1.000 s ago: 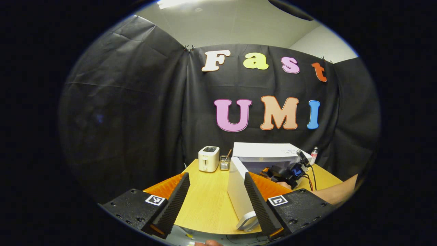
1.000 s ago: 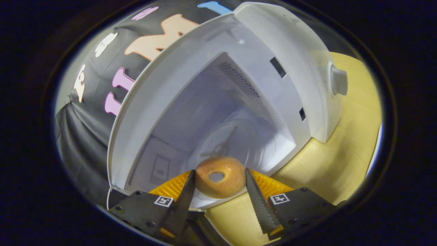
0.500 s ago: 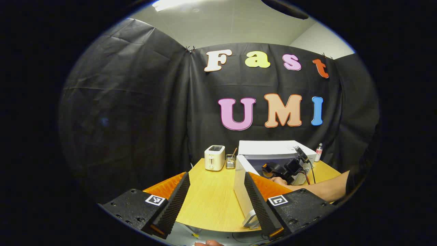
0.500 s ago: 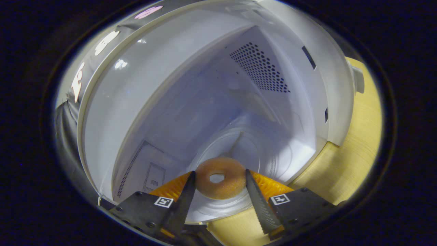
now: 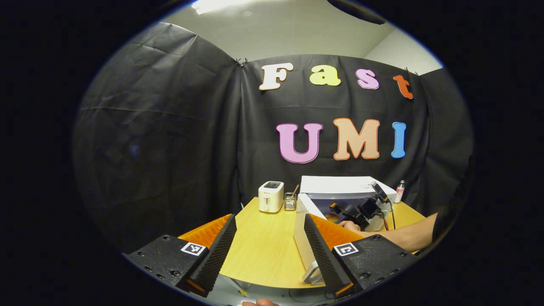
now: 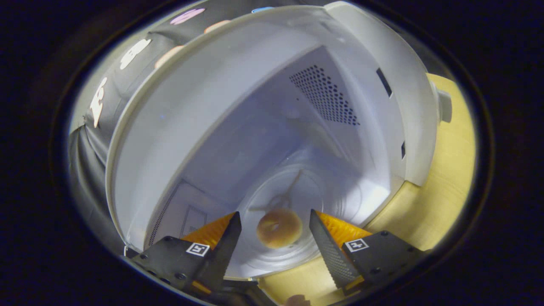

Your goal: Open the microwave oven with the left hand, put the food in, and close the microwave oven.

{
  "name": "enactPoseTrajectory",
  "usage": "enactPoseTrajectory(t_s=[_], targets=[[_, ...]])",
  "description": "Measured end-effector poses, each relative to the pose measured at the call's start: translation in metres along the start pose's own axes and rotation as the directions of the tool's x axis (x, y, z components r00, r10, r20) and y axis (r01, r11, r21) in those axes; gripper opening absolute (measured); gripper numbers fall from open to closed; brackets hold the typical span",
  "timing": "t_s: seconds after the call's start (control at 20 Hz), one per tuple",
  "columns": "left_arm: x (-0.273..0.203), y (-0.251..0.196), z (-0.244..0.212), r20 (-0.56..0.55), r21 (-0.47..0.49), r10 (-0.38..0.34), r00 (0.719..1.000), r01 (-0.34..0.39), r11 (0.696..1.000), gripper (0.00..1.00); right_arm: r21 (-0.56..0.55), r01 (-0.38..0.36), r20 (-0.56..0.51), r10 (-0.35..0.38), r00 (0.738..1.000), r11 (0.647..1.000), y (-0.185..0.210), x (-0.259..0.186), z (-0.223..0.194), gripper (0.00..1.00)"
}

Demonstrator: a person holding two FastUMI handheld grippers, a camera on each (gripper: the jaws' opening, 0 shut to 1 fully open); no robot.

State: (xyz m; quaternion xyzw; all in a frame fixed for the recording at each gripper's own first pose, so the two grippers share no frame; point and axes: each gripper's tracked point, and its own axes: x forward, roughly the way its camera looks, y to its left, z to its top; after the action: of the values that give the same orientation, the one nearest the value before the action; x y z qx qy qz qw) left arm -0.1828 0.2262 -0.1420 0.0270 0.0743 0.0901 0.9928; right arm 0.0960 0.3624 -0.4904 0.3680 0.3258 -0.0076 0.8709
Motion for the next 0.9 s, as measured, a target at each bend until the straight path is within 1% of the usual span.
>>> enactPoseTrajectory(t_s=[0.05,0.1,0.15,0.2,0.25,0.3,0.35,0.4,0.6,0.65,0.7,0.8,0.85,0.9], targets=[[0.0,-0.002,0.001,0.002,0.0,-0.003,1.0,0.003,1.0,0.94,-0.004,0.002,-0.019,-0.002,1.0,1.0,-0.002,-0.001,-0.003,0.9],[-0.001,-0.004,0.002,0.007,-0.002,-0.005,1.0,0.005,1.0,0.9,-0.021,0.007,-0.026,-0.007,1.0,1.0,-0.007,-0.003,-0.003,0.9],[0.0,-0.006,0.003,0.01,-0.003,-0.008,1.0,0.008,1.0,0.94,-0.048,0.004,-0.017,-0.005,1.0,0.999,-0.009,-0.007,0.0,0.9],[0.001,-0.007,0.004,0.012,-0.003,-0.01,1.0,0.01,1.0,0.94,-0.082,-0.008,-0.012,0.007,1.0,0.997,-0.01,-0.013,0.001,0.9],[0.0,-0.007,0.004,0.014,-0.002,-0.011,1.0,0.011,1.0,0.89,-0.113,-0.027,-0.022,0.025,0.999,0.993,-0.01,-0.023,-0.001,0.9],[0.001,-0.008,0.005,0.018,-0.002,-0.01,1.0,0.01,1.0,0.94,-0.146,-0.056,-0.027,0.052,0.998,0.988,-0.007,-0.035,-0.002,0.9],[0.001,-0.009,0.006,0.023,-0.005,-0.01,1.0,0.01,1.0,0.89,-0.19,-0.085,-0.025,0.082,0.996,0.978,-0.006,-0.048,-0.001,0.9],[0.001,-0.01,0.008,0.028,-0.009,-0.01,1.0,0.01,1.0,0.94,-0.239,-0.109,-0.026,0.106,0.994,0.965,-0.005,-0.063,0.0,0.99],[0.007,-0.009,0.006,0.036,-0.014,-0.007,0.999,0.008,1.0,0.94,-0.384,-0.204,-0.053,0.2,0.978,0.9,0.001,-0.116,0.013,0.99],[0.009,-0.005,0.004,0.038,-0.008,-0.005,0.999,0.005,1.0,0.94,-0.432,-0.21,-0.039,0.214,0.976,0.877,0.001,-0.128,0.025,0.99],[0.011,-0.003,0.002,0.036,-0.006,-0.004,0.999,0.004,1.0,0.94,-0.477,-0.216,-0.024,0.233,0.972,0.852,0.005,-0.141,0.04,0.9],[0.015,-0.002,0.0,0.034,-0.012,-0.009,0.999,0.009,1.0,0.94,-0.56,-0.221,0.016,0.277,0.961,0.799,0.015,-0.164,0.074,0.9],[0.018,-0.001,-0.001,0.035,-0.013,-0.009,0.999,0.01,1.0,0.89,-0.602,-0.21,0.043,0.294,0.955,0.77,0.02,-0.175,0.095,0.9],[0.021,0.002,-0.001,0.031,-0.007,-0.005,1.0,0.005,1.0,0.94,-0.635,-0.2,0.059,0.305,0.95,0.746,0.023,-0.189,0.113,0.9]])
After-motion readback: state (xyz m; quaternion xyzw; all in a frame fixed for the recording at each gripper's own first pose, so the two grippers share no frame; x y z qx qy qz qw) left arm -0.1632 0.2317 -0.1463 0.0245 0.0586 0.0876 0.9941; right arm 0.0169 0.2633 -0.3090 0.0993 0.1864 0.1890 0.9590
